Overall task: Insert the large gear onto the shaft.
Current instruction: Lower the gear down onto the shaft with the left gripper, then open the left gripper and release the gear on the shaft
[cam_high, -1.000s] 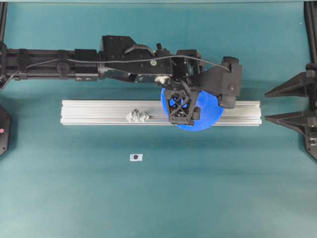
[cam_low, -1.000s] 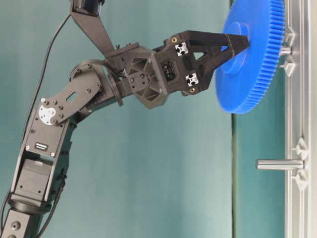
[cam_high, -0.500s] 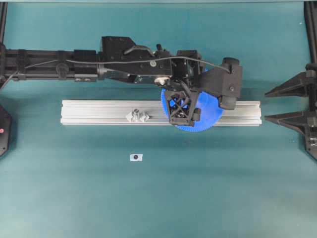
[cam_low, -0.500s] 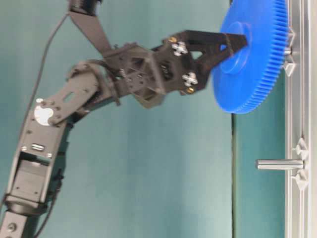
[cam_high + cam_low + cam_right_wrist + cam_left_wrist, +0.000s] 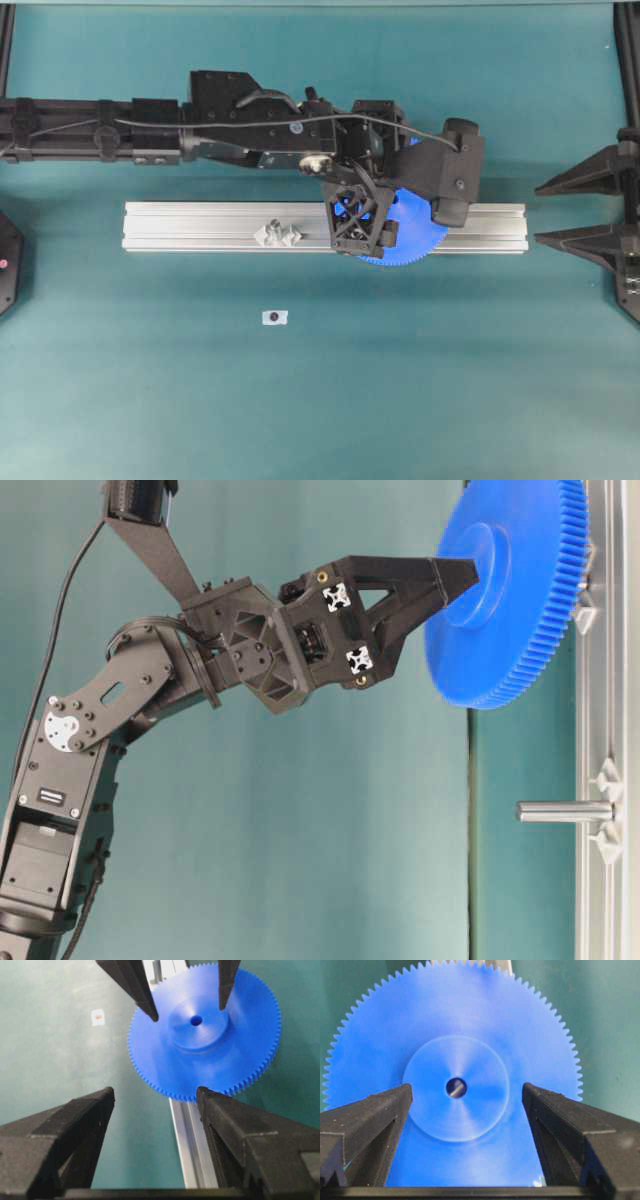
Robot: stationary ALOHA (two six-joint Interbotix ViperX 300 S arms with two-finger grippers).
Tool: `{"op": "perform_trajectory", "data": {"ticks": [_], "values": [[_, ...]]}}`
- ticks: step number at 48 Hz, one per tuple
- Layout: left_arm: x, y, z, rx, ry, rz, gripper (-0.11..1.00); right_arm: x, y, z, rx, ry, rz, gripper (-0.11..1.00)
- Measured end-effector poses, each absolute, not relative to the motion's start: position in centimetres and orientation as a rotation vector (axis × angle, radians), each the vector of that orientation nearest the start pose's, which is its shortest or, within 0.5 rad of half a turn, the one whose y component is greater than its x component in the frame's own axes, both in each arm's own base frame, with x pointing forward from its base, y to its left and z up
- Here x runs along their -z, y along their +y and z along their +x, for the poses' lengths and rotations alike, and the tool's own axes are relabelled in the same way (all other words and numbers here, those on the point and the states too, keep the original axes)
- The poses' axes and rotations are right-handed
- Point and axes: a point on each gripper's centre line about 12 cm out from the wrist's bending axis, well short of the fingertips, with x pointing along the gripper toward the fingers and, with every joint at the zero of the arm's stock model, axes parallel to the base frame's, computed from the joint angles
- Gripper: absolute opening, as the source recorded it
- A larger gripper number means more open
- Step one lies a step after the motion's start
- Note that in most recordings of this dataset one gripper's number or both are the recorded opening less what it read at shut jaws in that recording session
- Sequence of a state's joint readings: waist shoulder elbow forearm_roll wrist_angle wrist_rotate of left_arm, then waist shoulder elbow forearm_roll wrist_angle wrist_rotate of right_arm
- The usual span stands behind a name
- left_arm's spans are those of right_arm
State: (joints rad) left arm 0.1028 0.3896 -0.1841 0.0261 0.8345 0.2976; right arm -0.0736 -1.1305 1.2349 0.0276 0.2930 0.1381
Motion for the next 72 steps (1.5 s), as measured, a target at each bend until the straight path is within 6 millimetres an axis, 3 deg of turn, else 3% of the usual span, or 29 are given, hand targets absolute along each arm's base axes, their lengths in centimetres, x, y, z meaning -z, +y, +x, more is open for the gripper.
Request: {"op": "perform_trajectory", "data": {"ticks": [13, 37, 56, 72], "values": [[-20.7, 7.5, 51.6, 0.017, 1.032, 0.219, 0.86, -23.3, -1.1, 16.0, 0.095, 0.382, 0.178, 0.75], [-20.7, 7.5, 51.5, 0.014, 1.032, 0.215, 0.86, -23.4, -1.0, 16.0, 0.089, 0.379, 0.178, 0.75], [-27.6, 7.6, 48.8, -0.021, 0.889, 0.229, 0.86, -23.5, -1.0, 15.9, 0.088, 0.375, 0.178, 0.75], [-28.6, 7.2, 46.5, -0.054, 0.815, 0.183, 0.86, -23.5, -1.0, 15.9, 0.088, 0.373, 0.178, 0.75]]}}
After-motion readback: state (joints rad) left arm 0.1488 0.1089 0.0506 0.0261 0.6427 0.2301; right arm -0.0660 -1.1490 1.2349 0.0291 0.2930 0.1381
